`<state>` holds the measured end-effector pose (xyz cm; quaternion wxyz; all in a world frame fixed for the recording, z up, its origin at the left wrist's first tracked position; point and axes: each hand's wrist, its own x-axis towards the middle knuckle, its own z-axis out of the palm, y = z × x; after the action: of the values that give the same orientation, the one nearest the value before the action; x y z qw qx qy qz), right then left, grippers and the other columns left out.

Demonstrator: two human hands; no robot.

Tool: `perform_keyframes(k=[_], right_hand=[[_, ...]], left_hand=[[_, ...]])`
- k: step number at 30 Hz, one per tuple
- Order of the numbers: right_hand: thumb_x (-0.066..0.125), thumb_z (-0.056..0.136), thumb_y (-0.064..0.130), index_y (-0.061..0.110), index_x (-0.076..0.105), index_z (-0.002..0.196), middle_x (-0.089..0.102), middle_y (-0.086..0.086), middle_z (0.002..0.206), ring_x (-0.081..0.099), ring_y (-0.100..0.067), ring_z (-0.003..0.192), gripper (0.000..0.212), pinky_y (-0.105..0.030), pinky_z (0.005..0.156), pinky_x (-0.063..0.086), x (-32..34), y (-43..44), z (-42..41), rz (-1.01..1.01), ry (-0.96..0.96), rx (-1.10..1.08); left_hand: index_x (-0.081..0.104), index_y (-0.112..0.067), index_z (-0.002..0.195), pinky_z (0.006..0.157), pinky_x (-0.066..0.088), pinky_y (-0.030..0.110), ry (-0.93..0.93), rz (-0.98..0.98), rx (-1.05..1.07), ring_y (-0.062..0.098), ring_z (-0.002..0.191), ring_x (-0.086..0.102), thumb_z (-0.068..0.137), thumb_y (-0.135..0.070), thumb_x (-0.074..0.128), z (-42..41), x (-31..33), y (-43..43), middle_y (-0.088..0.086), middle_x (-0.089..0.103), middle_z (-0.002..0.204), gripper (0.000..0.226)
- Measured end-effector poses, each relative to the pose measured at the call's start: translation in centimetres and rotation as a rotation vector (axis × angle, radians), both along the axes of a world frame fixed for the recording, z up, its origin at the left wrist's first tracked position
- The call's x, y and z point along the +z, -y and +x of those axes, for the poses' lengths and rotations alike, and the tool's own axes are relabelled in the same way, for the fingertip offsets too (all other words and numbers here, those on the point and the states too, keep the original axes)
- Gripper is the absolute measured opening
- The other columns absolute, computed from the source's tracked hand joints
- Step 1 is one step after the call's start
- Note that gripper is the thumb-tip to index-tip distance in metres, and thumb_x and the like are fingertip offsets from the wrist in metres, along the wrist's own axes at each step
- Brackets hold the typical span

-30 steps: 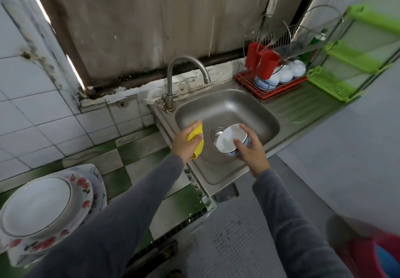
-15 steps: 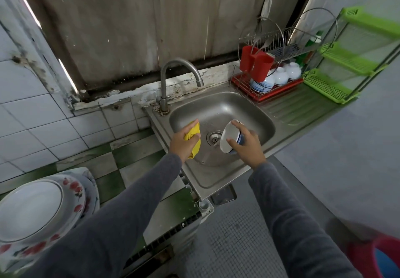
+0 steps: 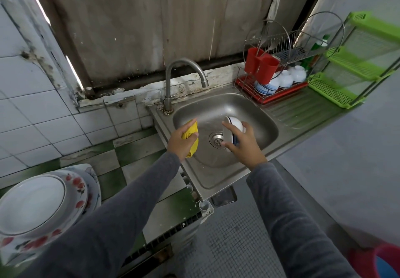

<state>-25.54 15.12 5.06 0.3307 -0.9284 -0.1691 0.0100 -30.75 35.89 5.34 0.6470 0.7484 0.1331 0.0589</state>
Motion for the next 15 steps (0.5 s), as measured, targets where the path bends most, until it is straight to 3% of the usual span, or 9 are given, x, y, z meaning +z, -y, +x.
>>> perform_keyframes(k=[6,9,12,15], right_hand=[[0.075,0.089,0.022,0.038,0.047,0.146,0.024,-0.017,0.153,0.027,-0.048,0.136,0.066,-0.06,0.113,0.029,0.7,-1.1,-0.9,-0.167,0.124,0.087],[0.075,0.088,0.021,0.038,0.049,0.145,0.022,-0.018,0.155,0.026,-0.049,0.137,0.064,-0.059,0.113,0.029,0.5,-1.8,-1.2,-0.164,0.141,0.081],[0.076,0.088,0.021,0.036,0.052,0.142,0.025,-0.017,0.153,0.027,-0.044,0.14,0.062,-0.055,0.116,0.03,0.2,-2.9,-1.8,-0.028,0.106,0.04],[0.075,0.089,0.017,0.033,0.049,0.144,0.035,-0.015,0.145,0.036,-0.026,0.132,0.063,-0.034,0.112,0.033,0.1,-4.5,-2.7,0.227,0.006,-0.043]], left_hand=[[0.054,-0.038,0.139,0.11,0.041,0.038,-0.02,-0.031,0.028,0.017,0.13,0.045,0.097,-0.016,0.062,-1.0,-0.3,-0.9,-0.004,0.045,0.148,0.048],[0.053,-0.033,0.141,0.104,0.042,0.031,-0.023,-0.034,0.048,0.016,0.127,0.045,0.098,-0.014,0.06,-1.7,0.0,-1.6,-0.006,0.046,0.14,0.048],[0.052,-0.033,0.142,0.107,0.042,0.036,-0.024,-0.045,0.058,0.021,0.13,0.046,0.098,-0.014,0.06,-2.3,0.2,-2.6,-0.002,0.044,0.146,0.048],[0.053,-0.035,0.14,0.107,0.043,0.035,-0.024,-0.058,0.071,0.022,0.129,0.047,0.098,-0.015,0.061,-3.2,0.0,-3.9,-0.001,0.045,0.147,0.047]])
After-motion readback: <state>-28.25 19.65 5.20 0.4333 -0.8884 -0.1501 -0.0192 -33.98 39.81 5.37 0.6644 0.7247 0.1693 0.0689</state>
